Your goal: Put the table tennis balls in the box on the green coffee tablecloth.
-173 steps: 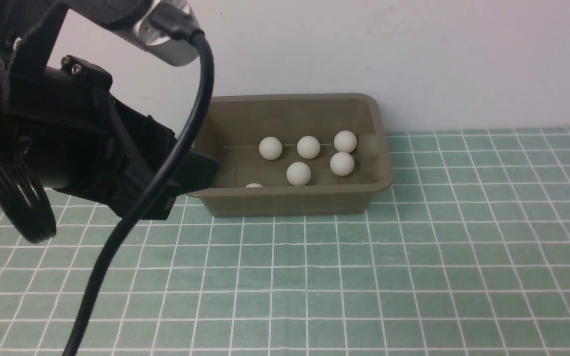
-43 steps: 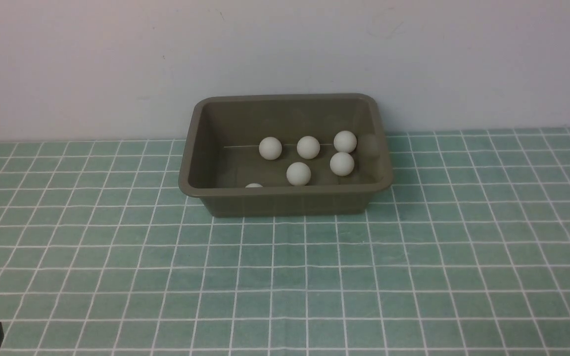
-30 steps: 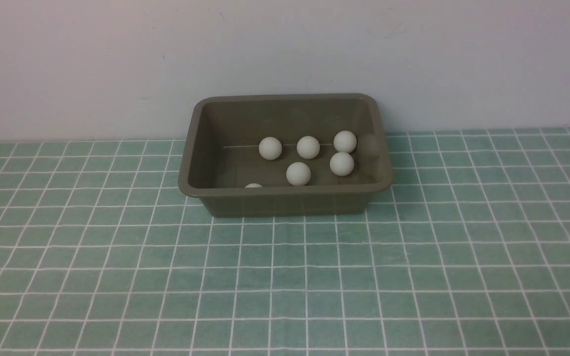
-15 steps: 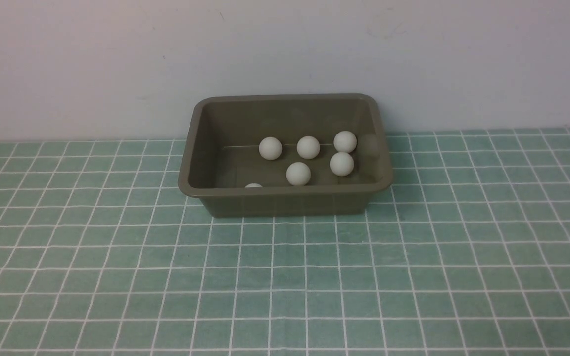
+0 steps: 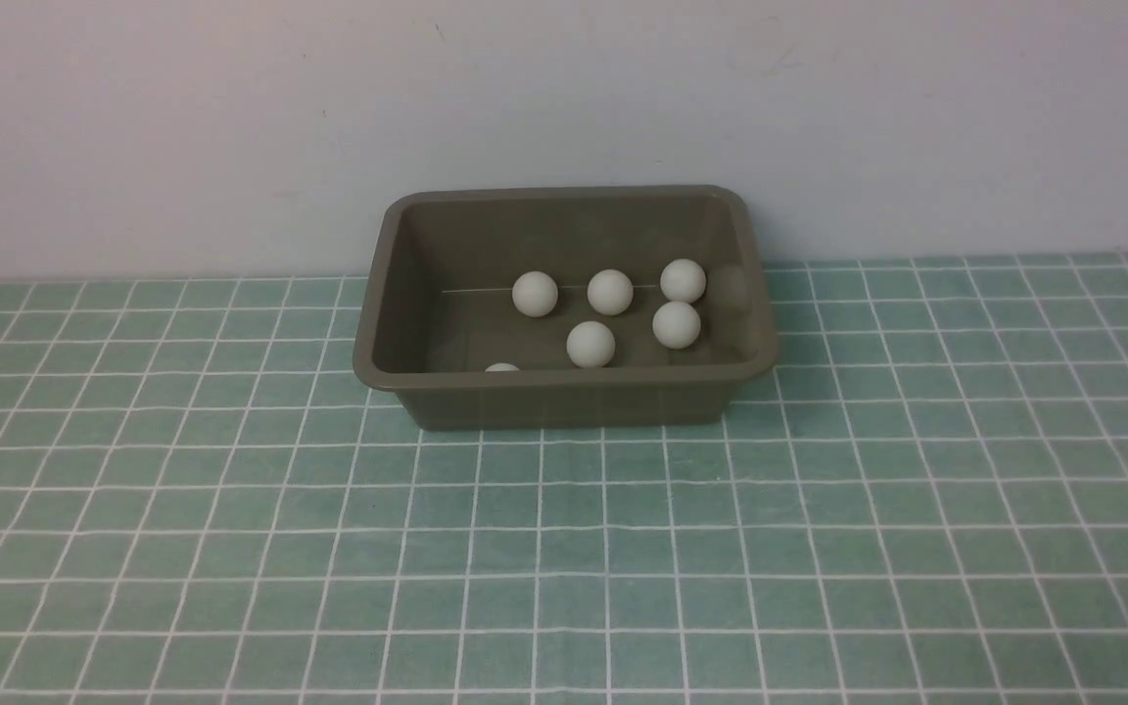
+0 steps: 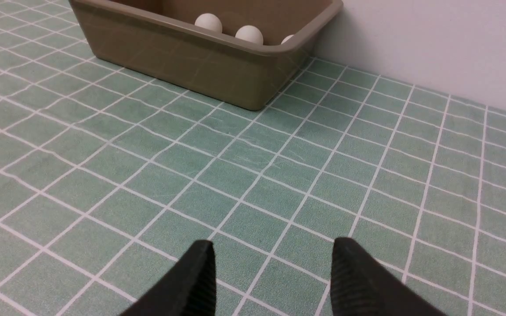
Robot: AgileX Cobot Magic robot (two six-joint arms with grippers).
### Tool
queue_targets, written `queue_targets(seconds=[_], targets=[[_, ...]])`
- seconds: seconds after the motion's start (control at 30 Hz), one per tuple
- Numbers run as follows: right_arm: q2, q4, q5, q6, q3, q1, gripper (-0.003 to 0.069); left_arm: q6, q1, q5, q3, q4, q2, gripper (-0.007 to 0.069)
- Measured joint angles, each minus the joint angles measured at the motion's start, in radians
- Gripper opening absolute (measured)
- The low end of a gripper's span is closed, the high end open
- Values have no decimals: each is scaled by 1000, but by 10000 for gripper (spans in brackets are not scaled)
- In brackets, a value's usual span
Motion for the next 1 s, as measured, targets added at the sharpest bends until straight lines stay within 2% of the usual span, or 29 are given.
queue_targets(seconds=[0.4, 1.0], targets=[[0, 0, -1, 0, 0, 0, 336, -5, -80, -18, 3, -2, 0, 395], [0, 0, -1, 0, 0, 0, 336, -6, -84, -18, 3, -2, 0, 395]])
